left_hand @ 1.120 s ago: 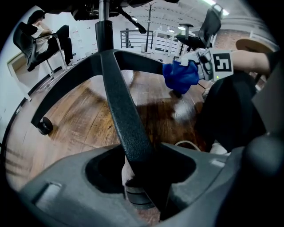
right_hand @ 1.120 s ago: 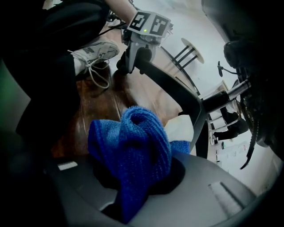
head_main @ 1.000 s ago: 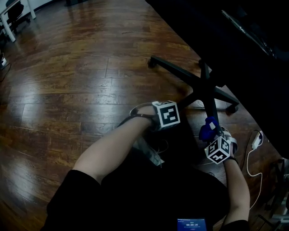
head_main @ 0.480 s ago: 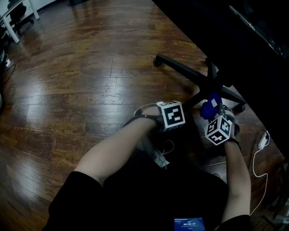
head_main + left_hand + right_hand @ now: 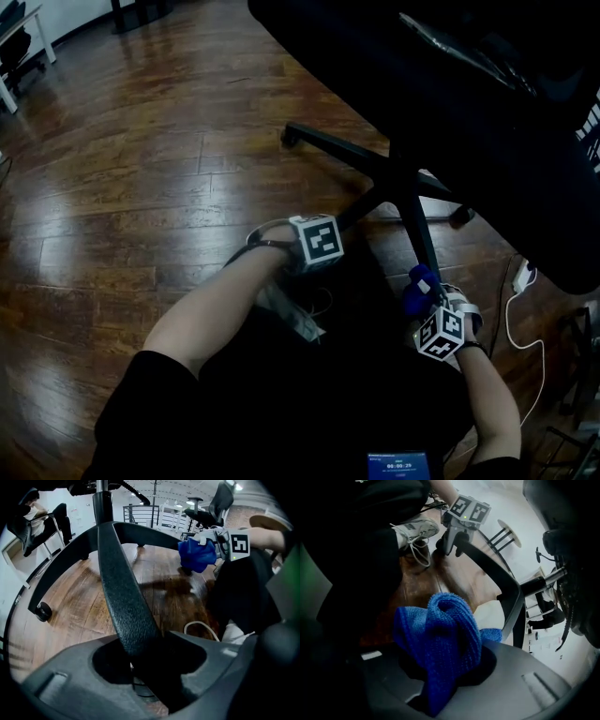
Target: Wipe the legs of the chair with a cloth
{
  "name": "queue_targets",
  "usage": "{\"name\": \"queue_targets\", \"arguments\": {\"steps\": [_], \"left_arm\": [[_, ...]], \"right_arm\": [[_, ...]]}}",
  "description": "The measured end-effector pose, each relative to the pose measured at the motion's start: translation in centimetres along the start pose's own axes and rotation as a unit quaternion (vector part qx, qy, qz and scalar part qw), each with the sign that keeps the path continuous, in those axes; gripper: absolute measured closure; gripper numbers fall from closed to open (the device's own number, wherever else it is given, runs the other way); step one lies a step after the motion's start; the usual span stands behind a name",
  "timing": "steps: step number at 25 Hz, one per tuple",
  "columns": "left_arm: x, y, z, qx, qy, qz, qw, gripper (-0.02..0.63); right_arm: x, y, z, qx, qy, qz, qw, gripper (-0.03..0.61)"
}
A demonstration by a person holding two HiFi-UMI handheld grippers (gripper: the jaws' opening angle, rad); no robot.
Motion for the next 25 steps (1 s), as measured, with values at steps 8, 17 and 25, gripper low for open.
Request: {"name": "queue_targets", "arguments": {"steps": [8,17,25], "left_arm": [[-0.3,0.1,-0.2,0.006,-0.003,0.001,1.0000,0.403],[-1.6,-0.2,-0.4,0.003,-0.026,-0.017,0.9995,0.402],[-1.7,-0.3,-0.5,-0.005,-0.038,-0.018,0.9991,0.402]], "right_arm": [[-0.7,-0.5,-1.5,0.007,-0.019,0.012,1.000,0.502],[-7.5,-2.9,-11.4,0.088,-0.037,-0.007,0.995,0.500],[-11.3,-4.0,-15.8,0.146,-0.015,-0.018,0.989,0.500]]}}
Point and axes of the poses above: the fingertips, and each gripper's own axes: y backward along the fingers, z to its left, x out of its underside, the point moved 4 cm from there along y, backward along the fingers, and after that the axes turned 8 degrees about z, right-handed, at the moved point
